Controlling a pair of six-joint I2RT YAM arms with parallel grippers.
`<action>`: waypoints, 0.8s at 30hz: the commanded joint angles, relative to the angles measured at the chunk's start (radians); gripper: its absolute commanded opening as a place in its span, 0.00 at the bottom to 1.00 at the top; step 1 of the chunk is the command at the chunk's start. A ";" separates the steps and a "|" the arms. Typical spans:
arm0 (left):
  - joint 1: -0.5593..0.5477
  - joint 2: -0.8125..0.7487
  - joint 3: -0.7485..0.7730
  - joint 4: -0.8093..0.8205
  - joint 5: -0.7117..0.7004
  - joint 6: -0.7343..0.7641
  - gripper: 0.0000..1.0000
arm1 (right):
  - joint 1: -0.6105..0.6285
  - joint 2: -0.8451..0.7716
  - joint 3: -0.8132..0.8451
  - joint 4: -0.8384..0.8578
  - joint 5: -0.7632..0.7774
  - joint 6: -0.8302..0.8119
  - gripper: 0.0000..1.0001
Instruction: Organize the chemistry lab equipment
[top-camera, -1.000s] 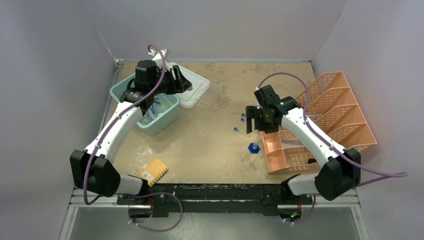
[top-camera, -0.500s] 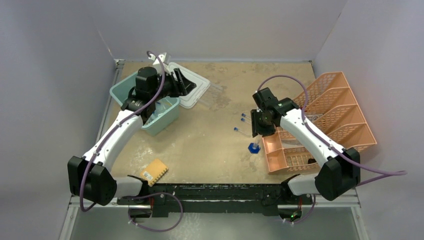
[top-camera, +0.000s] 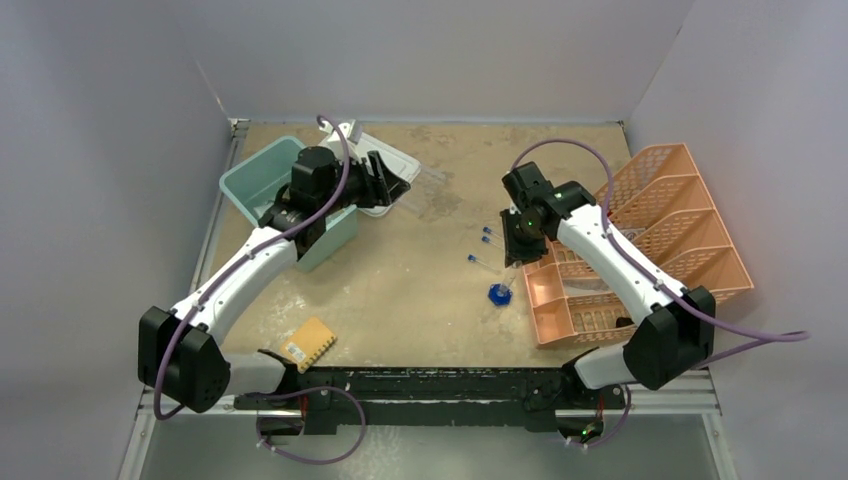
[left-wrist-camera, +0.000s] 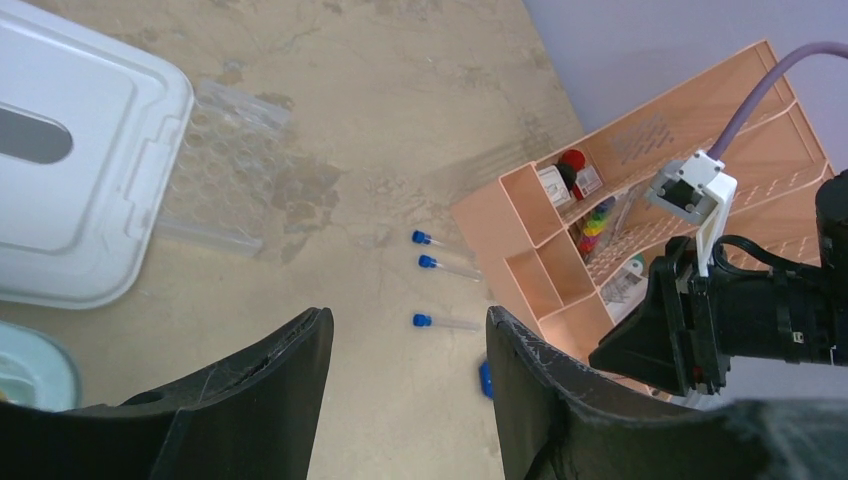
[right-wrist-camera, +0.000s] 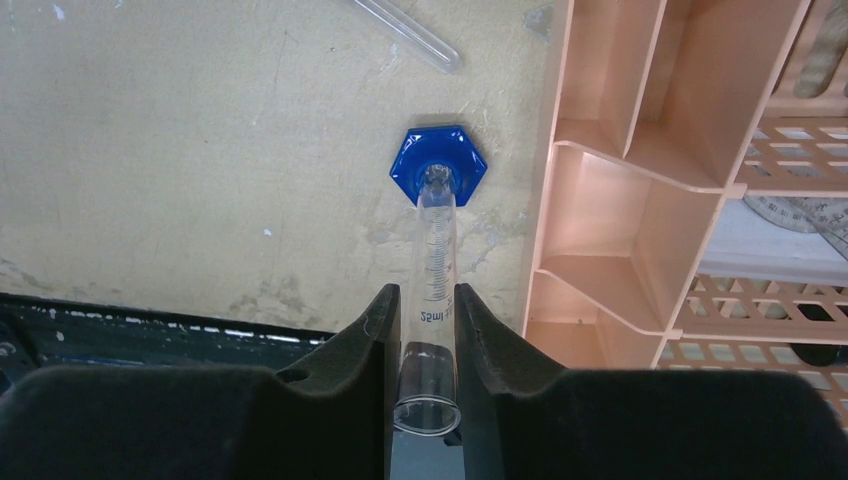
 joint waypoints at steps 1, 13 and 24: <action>-0.041 -0.017 -0.021 0.096 -0.009 -0.028 0.57 | 0.005 0.006 0.058 -0.054 -0.037 -0.009 0.23; -0.081 -0.003 -0.030 0.096 -0.026 -0.017 0.57 | 0.007 0.016 -0.012 -0.001 -0.021 -0.054 0.50; -0.090 0.021 -0.031 0.093 -0.027 -0.012 0.57 | 0.022 0.030 -0.060 -0.032 -0.124 -0.104 0.55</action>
